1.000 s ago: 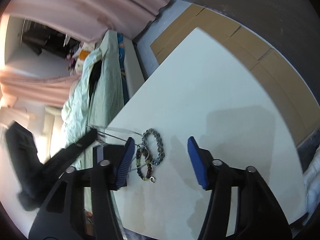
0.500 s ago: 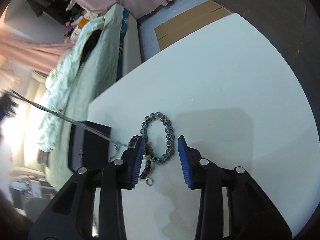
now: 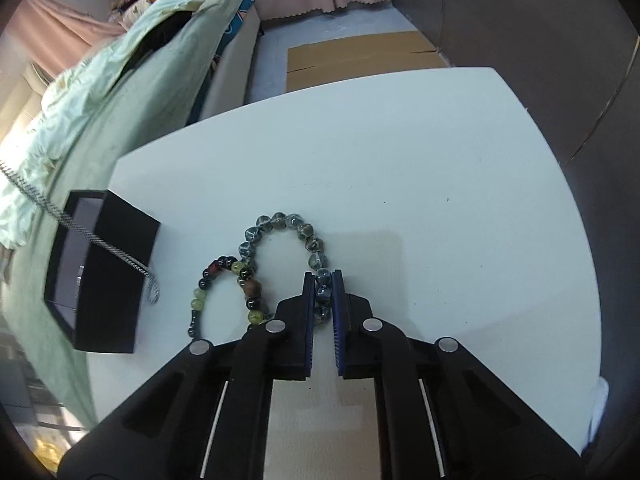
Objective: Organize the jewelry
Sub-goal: 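Lift the silver charm chain with the left gripper and carry it over the box, then lower the charm chain into the black box and open the left gripper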
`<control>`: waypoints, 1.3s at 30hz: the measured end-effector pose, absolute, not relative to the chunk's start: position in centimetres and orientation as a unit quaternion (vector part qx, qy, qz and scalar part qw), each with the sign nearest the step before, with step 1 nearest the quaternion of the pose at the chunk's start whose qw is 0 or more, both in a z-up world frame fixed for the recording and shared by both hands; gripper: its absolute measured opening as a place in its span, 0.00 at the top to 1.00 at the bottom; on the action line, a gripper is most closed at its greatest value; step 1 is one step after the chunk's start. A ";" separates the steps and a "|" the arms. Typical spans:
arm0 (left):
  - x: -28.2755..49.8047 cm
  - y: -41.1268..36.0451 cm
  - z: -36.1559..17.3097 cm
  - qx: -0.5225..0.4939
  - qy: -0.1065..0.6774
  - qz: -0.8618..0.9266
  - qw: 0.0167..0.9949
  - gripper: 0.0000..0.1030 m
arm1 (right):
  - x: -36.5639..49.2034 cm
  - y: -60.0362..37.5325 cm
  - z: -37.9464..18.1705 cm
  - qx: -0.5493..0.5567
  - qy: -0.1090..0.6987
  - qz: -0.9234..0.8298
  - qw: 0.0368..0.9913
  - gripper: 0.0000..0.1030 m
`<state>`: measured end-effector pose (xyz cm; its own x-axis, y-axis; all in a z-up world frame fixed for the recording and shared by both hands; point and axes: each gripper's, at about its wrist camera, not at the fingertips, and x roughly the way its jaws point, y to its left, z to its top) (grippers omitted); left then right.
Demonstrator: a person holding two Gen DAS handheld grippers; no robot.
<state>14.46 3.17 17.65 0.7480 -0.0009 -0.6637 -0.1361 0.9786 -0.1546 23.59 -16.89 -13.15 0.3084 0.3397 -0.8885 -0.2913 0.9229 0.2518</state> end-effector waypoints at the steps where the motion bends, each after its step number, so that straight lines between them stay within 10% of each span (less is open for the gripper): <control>1: 14.2 3.3 18.4 -0.095 0.348 0.038 0.932 0.88 | 23.6 -17.2 -12.9 0.041 0.555 0.205 0.805 0.91; 23: 11.4 5.1 24.4 -0.077 0.312 0.061 0.945 0.88 | 21.2 -18.0 -3.8 0.144 0.462 0.302 0.821 0.91; 39: 11.6 9.1 14.5 -0.154 0.356 0.048 0.921 0.88 | 18.6 -16.5 -0.5 0.171 0.417 0.373 0.811 0.91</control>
<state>11.63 9.13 14.45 0.7425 -0.0216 -0.6695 -0.1978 0.9479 -0.2499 18.55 -16.53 -0.48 0.3738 0.7477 -0.5488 -0.4621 0.6632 0.5887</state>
